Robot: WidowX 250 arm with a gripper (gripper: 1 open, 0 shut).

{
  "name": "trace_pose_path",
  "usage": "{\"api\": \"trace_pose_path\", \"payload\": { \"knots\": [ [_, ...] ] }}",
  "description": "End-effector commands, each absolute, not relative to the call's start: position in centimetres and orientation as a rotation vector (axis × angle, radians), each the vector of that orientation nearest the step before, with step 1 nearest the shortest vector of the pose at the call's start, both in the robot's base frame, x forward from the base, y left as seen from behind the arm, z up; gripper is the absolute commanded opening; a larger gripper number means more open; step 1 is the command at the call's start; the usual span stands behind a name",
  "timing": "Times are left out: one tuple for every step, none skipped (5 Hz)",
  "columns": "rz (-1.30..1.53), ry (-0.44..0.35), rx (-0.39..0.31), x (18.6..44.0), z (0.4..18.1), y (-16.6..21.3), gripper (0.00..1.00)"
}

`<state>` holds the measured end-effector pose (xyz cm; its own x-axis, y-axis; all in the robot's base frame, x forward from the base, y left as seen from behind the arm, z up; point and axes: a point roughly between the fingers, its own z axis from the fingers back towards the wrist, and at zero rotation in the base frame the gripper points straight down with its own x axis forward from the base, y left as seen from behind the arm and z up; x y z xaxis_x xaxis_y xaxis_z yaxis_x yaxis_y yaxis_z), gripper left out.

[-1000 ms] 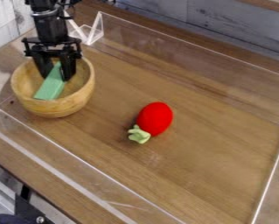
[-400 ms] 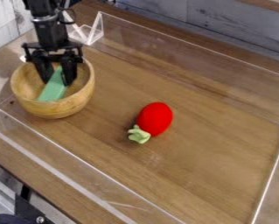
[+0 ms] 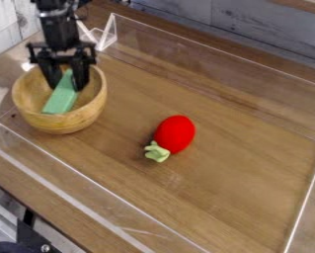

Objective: Remove the green block from the brown bowl and put it on the table

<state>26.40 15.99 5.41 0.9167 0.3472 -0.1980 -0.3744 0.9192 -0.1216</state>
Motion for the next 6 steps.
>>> {"api": "trace_pose_path", "payload": {
  "knots": [
    [0.321, 0.081, -0.115, 27.3, 8.1, 15.7, 0.0],
    [0.279, 0.084, -0.112, 27.2, 7.7, 15.2, 0.0],
    [0.234, 0.082, -0.107, 27.1, 7.7, 14.5, 0.0],
    [0.254, 0.078, -0.106, 26.9, 8.3, 13.2, 0.0],
    [0.274, 0.073, -0.103, 26.7, 9.0, 11.9, 0.0],
    [0.241, 0.07, -0.098, 27.1, 8.7, 10.7, 0.0]
  ]
}}
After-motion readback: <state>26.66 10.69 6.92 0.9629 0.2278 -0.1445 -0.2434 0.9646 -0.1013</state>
